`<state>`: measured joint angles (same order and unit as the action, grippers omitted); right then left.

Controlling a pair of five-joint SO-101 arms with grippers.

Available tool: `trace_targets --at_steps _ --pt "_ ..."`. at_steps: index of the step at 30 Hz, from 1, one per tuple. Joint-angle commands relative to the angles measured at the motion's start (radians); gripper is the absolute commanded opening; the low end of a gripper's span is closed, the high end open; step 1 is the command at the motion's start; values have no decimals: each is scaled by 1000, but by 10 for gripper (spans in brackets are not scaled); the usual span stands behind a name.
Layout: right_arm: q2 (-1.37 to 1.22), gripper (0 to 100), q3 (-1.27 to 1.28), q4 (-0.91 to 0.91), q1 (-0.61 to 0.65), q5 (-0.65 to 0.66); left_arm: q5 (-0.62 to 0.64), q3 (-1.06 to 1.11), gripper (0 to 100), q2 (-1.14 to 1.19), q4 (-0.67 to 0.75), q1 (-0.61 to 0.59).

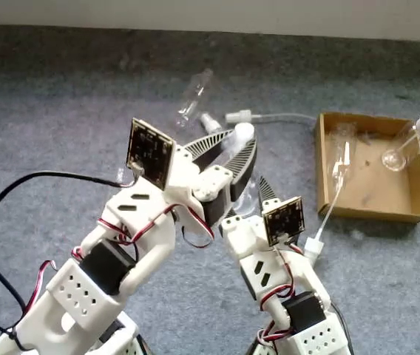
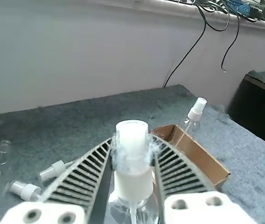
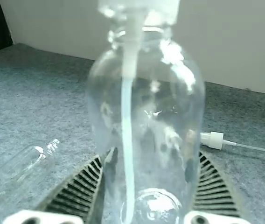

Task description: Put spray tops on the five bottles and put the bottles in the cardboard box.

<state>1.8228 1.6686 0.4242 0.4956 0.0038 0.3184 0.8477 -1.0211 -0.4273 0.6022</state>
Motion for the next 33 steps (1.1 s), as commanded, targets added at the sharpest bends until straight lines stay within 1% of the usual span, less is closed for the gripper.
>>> trace_targets --at_steps 1,5,9,14,16,20,22,28,33 --pt "13 188 173 1 1 -6 -77 99 5 -45 110 13" --pt "13 188 173 1 1 -8 -198 222 5 -91 267 41" --pt "13 188 173 1 1 -5 -315 321 5 -131 379 87" --pt "13 188 173 1 1 -5 -325 390 5 -173 539 84" --pt "13 188 173 1 1 -5 -325 410 5 -174 580 68" --pt "13 188 173 1 1 -5 -319 424 5 -176 609 -22" --pt "13 188 173 1 1 -5 -319 438 5 -180 609 -44" --pt "13 188 173 1 1 -6 -324 504 5 -183 609 -8" --pt "13 187 173 1 1 -8 -324 509 5 -179 606 -16"
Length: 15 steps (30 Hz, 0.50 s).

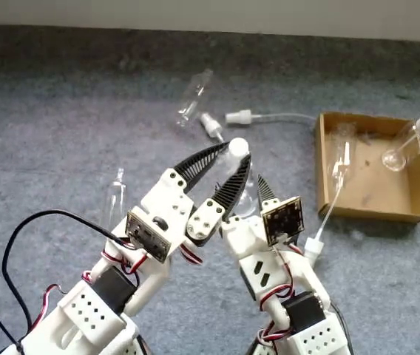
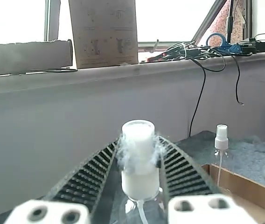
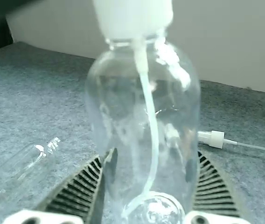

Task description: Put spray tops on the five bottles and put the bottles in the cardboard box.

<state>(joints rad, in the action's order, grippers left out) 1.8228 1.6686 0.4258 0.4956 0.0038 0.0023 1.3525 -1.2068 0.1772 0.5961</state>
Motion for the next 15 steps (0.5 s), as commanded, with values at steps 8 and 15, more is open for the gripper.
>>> trace_targets --at_steps 8,15 --pt "13 187 173 -1 1 -5 -9 -16 5 12 -2 -19" --pt "12 187 173 1 1 -5 -9 -177 5 13 -295 -50"
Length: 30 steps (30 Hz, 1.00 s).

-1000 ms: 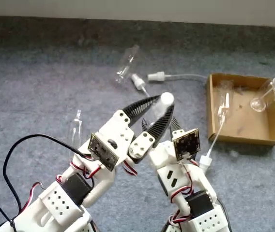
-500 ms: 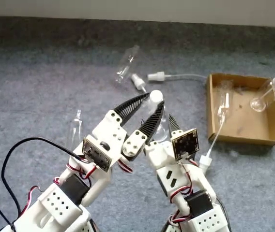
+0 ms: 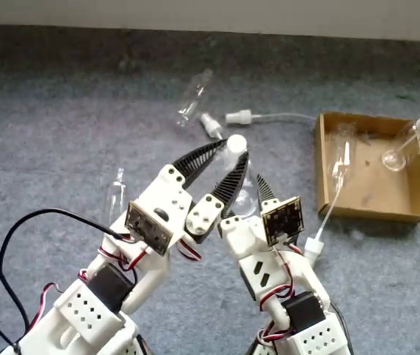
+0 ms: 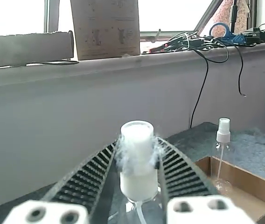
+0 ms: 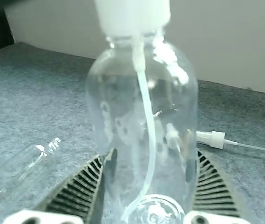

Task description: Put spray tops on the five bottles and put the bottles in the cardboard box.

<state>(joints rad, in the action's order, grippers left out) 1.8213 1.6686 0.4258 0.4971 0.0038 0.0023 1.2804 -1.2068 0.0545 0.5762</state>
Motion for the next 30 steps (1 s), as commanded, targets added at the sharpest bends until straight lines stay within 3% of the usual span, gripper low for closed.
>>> trace_targets --at_steps 1,9,17,30 --pt "13 187 173 1 -1 -5 -9 -113 5 13 -189 -30" --pt "12 187 173 1 -1 -5 -8 -110 8 12 -193 -28" --pt "12 187 173 1 -2 -5 -3 -47 238 4 -193 -28" --pt "7 187 173 1 -2 -5 -8 -56 248 1 -192 -36"
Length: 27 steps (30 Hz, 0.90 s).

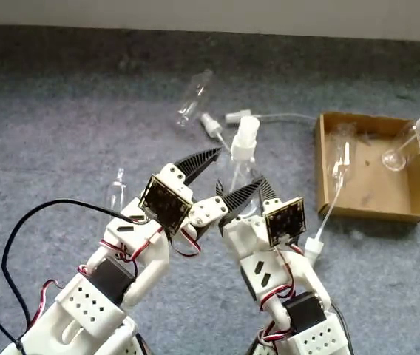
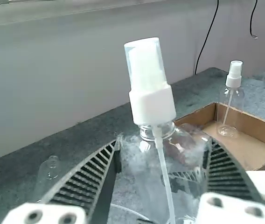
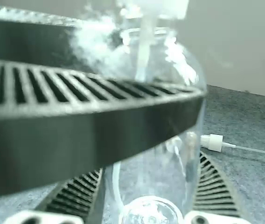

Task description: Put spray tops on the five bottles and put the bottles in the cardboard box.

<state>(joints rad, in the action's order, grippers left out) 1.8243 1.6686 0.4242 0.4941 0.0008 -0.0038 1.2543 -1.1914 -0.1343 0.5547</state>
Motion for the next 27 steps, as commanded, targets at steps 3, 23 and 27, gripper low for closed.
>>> trace_targets --at_steps 3,23,27 --pt "2 187 173 2 1 -2 0 -54 248 -15 -3 -15" --pt "12 187 166 -81 -166 0 -3 -145 248 -265 -155 -15" --pt "12 187 145 -79 -168 0 2 -143 245 -366 -281 -82"
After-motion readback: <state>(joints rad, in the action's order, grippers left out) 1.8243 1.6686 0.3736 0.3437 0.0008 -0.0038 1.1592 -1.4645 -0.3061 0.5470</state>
